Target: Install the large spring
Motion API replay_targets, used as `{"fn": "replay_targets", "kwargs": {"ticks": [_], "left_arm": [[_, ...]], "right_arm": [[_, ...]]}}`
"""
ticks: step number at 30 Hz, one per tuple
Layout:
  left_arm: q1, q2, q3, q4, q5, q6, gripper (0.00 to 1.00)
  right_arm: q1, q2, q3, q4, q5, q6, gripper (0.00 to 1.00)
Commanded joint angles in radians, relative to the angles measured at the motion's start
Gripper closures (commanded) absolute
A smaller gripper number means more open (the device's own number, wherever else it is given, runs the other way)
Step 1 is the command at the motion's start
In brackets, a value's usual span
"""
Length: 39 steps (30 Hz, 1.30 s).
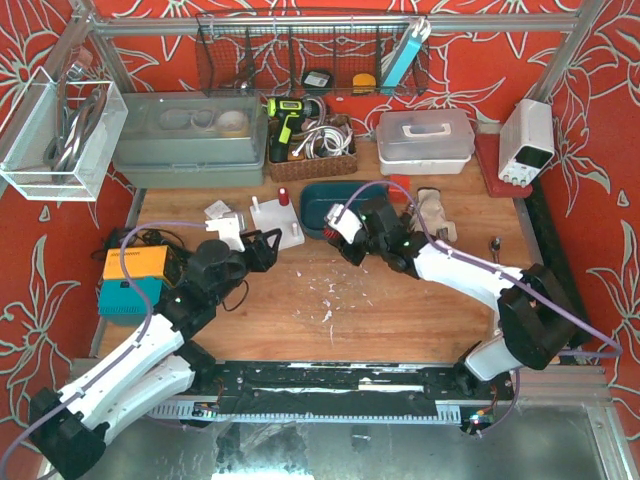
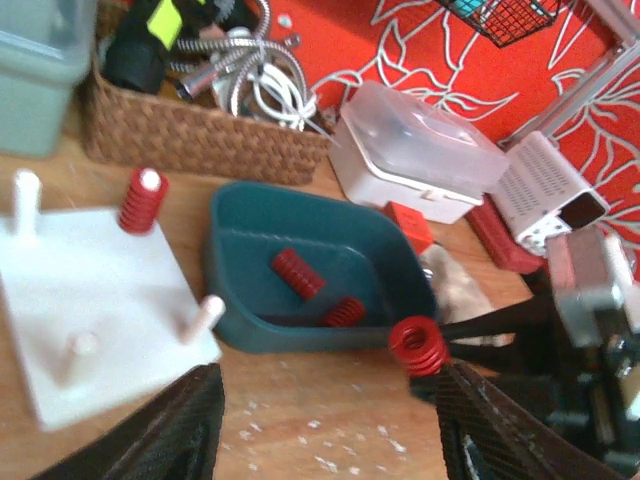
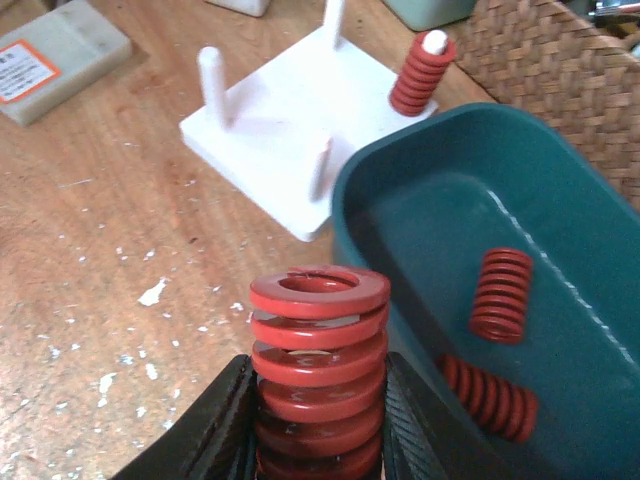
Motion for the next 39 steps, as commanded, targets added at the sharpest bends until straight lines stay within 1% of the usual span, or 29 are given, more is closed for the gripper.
{"fn": "replay_targets", "kwargs": {"ticks": [1, 3, 6, 9, 13, 15, 18, 21, 23, 26, 28, 30, 35, 39], "left_arm": [[0.003, 0.045, 0.046, -0.036, 0.124, -0.007, 0.44], [0.003, 0.086, 0.068, -0.036, 0.188, -0.007, 0.50], [0.003, 0.143, 0.094, -0.031, 0.291, 0.002, 0.52], [0.003, 0.187, 0.113, -0.026, 0.347, 0.003, 0.50], [0.003, 0.230, 0.118, -0.011, 0.394, 0.005, 0.39], [0.003, 0.248, 0.117, 0.000, 0.413, 0.004, 0.39], [0.003, 0.271, 0.109, 0.030, 0.434, -0.011, 0.39], [0.003, 0.278, 0.105, 0.065, 0.461, -0.035, 0.44], [0.003, 0.313, 0.103, 0.084, 0.472, -0.052, 0.45], [0.003, 0.324, 0.103, 0.100, 0.482, -0.069, 0.45], [0.003, 0.330, 0.102, 0.102, 0.482, -0.076, 0.44], [0.003, 0.337, 0.101, 0.098, 0.479, -0.078, 0.40], [0.003, 0.345, 0.099, 0.089, 0.468, -0.070, 0.34], [0.003, 0.351, 0.100, 0.087, 0.466, -0.072, 0.34]], "right_arm": [[0.043, -0.055, -0.094, 0.222, -0.025, 0.035, 1.00], [0.060, -0.075, -0.150, 0.297, -0.038, 0.043, 1.00], [0.085, -0.085, -0.195, 0.369, -0.045, 0.056, 1.00], [0.106, -0.077, -0.219, 0.411, -0.035, 0.058, 1.00], [0.124, -0.057, -0.222, 0.429, -0.039, 0.059, 1.00], [0.137, -0.054, -0.221, 0.432, -0.036, 0.057, 1.00], [0.153, -0.064, -0.232, 0.450, -0.044, 0.055, 1.00], [0.168, -0.073, -0.243, 0.467, -0.043, 0.052, 1.00], [0.173, -0.078, -0.248, 0.472, -0.043, 0.047, 1.00], [0.178, -0.081, -0.251, 0.476, -0.040, 0.044, 1.00], [0.181, -0.082, -0.253, 0.481, -0.038, 0.043, 1.00], [0.183, -0.087, -0.257, 0.484, -0.037, 0.043, 1.00], [0.187, -0.101, -0.266, 0.498, -0.027, 0.042, 1.00], [0.190, -0.111, -0.280, 0.520, -0.024, 0.041, 1.00]]}}
